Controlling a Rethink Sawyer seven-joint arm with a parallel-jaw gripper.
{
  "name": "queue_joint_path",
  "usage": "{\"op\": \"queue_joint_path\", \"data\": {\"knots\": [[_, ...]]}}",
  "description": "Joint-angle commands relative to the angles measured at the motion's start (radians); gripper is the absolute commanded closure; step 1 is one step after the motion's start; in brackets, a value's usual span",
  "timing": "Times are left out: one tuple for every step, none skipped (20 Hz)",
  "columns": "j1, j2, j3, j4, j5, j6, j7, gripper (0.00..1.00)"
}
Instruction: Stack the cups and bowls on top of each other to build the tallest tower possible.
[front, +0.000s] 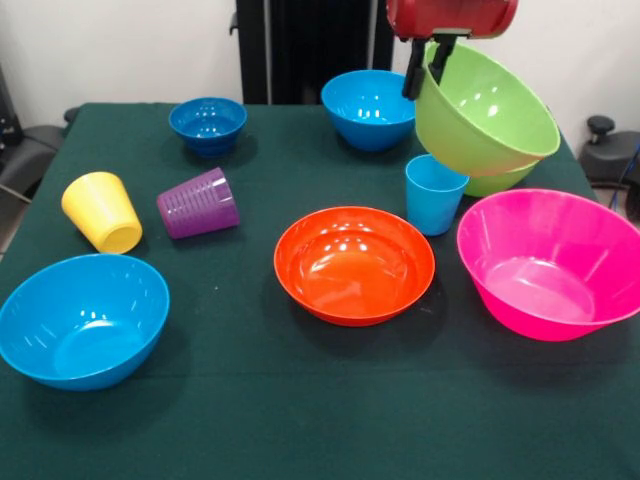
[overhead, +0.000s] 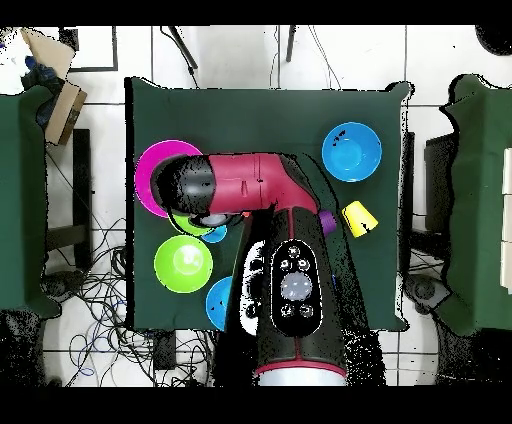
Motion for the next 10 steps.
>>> {"op": "queue_joint_path", "data": {"knots": [[-0.014,0.023,0.062,0.088,0.032,-0.118,0.112,1.0],[-0.015,0.022,0.061,0.091,0.035,-0.121,0.112,1.0],[-0.016,0.02,0.061,0.096,0.04,-0.131,0.113,1.0],[-0.018,0.022,0.062,0.096,0.045,-0.137,0.113,1.0],[-0.021,0.022,0.064,0.102,0.055,-0.151,0.118,1.0],[-0.021,0.022,0.063,0.103,0.06,-0.154,0.117,1.0],[-0.022,0.024,0.064,0.103,0.064,-0.161,0.116,1.0],[-0.021,0.025,0.062,0.103,0.066,-0.164,0.114,1.0],[-0.02,0.026,0.062,0.103,0.067,-0.167,0.113,1.0],[-0.02,0.025,0.061,0.104,0.07,-0.168,0.112,1.0]]}}
